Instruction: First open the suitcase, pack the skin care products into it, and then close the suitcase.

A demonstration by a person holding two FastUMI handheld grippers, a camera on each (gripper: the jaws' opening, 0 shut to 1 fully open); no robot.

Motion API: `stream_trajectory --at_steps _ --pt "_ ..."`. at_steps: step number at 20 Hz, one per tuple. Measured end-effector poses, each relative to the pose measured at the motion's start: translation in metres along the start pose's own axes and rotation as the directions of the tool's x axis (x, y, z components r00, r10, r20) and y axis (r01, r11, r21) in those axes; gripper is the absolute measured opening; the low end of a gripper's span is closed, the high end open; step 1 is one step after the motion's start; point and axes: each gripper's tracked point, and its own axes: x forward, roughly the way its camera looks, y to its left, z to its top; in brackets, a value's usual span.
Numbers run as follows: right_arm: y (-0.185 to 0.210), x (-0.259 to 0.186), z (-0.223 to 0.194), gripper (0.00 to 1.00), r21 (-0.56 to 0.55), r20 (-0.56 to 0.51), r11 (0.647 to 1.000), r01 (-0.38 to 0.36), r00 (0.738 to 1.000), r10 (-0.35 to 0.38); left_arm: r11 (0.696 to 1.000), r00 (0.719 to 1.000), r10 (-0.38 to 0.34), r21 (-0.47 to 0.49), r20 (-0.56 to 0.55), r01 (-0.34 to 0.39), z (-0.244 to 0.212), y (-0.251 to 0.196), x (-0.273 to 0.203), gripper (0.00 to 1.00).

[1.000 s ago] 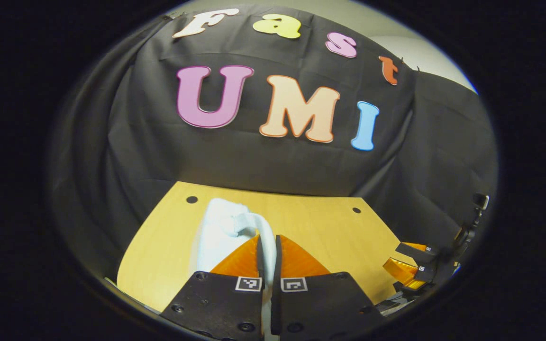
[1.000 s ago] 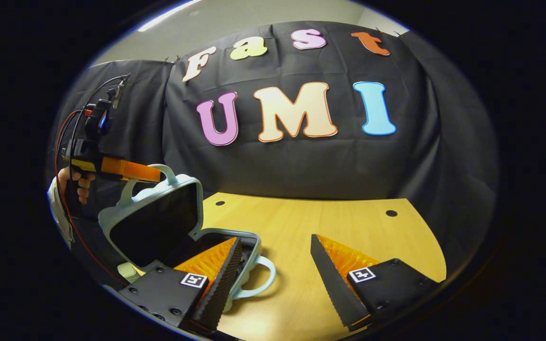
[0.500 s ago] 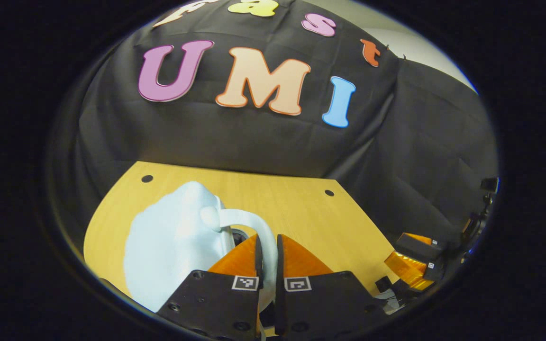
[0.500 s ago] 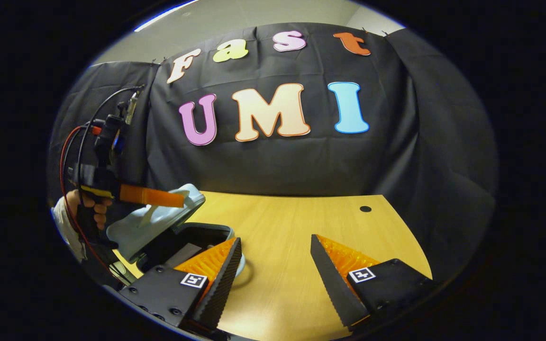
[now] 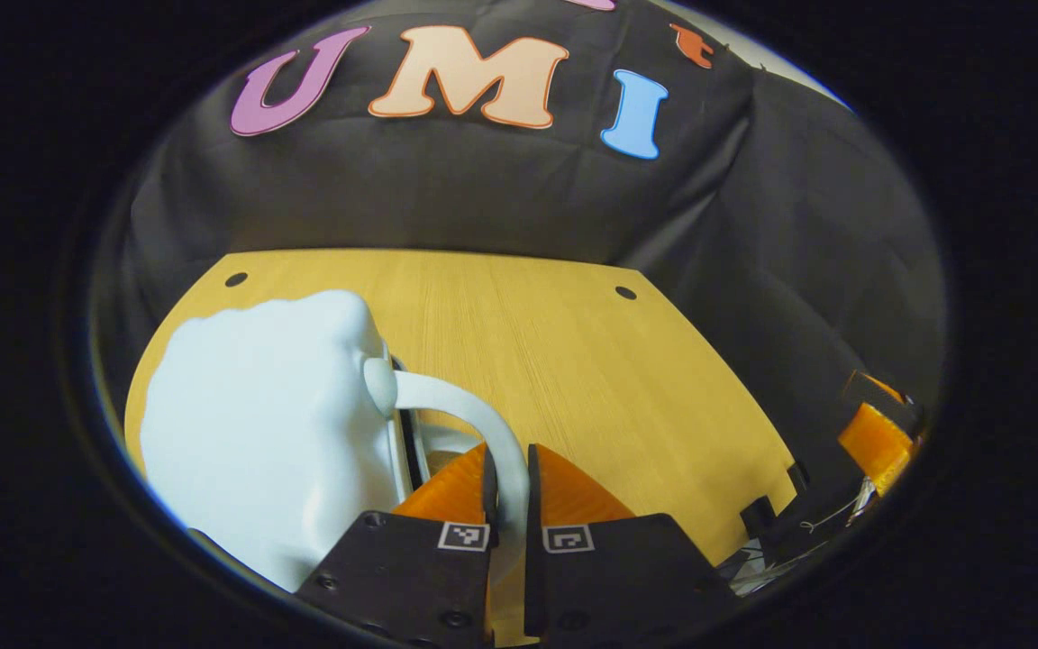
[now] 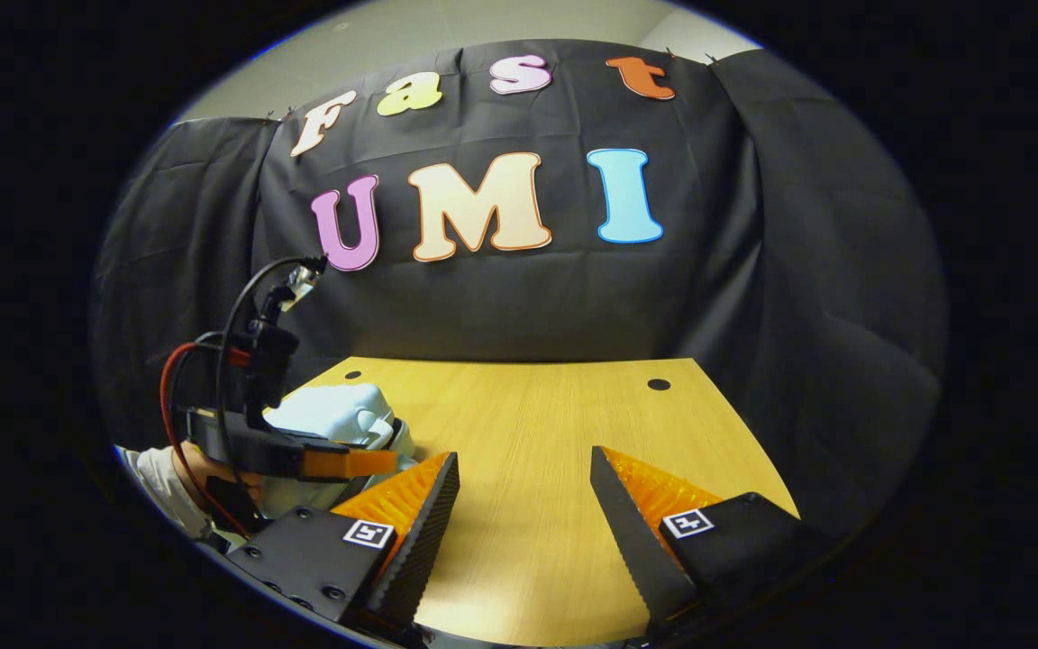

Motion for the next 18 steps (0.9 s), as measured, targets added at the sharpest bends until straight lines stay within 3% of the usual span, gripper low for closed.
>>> stream_trajectory --at_steps 4,5,9,10,13,18 --pt "-0.004 -0.001 -0.002 0.93 -0.012 -0.011 1.000 0.006 1.000 -0.006 0.998 0.999 0.041 0.048 -0.004 -0.041 -0.016 -0.004 0.014 0.12" --pt "-0.005 -0.002 0.000 0.93 -0.014 -0.006 1.000 0.009 1.000 -0.009 0.997 0.999 0.041 0.065 0.025 -0.043 -0.011 -0.010 0.009 0.19" --pt "-0.010 0.000 0.025 0.97 -0.006 0.062 1.000 0.023 0.998 -0.023 0.996 0.990 0.040 0.076 0.132 -0.051 0.003 -0.036 -0.012 0.96" --pt "-0.010 0.001 0.035 0.97 0.001 0.088 1.000 0.027 0.996 -0.027 0.997 0.988 0.041 0.060 0.151 -0.051 0.008 -0.035 -0.017 1.00" --pt "-0.014 0.005 0.062 0.97 0.008 0.155 0.999 0.039 0.987 -0.040 0.998 0.970 0.023 0.058 0.240 -0.038 0.042 -0.038 -0.039 0.96" --pt "-0.019 0.000 0.106 0.97 0.016 0.266 0.998 0.060 0.962 -0.063 0.989 0.910 0.063 0.096 0.411 -0.112 0.112 -0.034 -0.082 0.96"
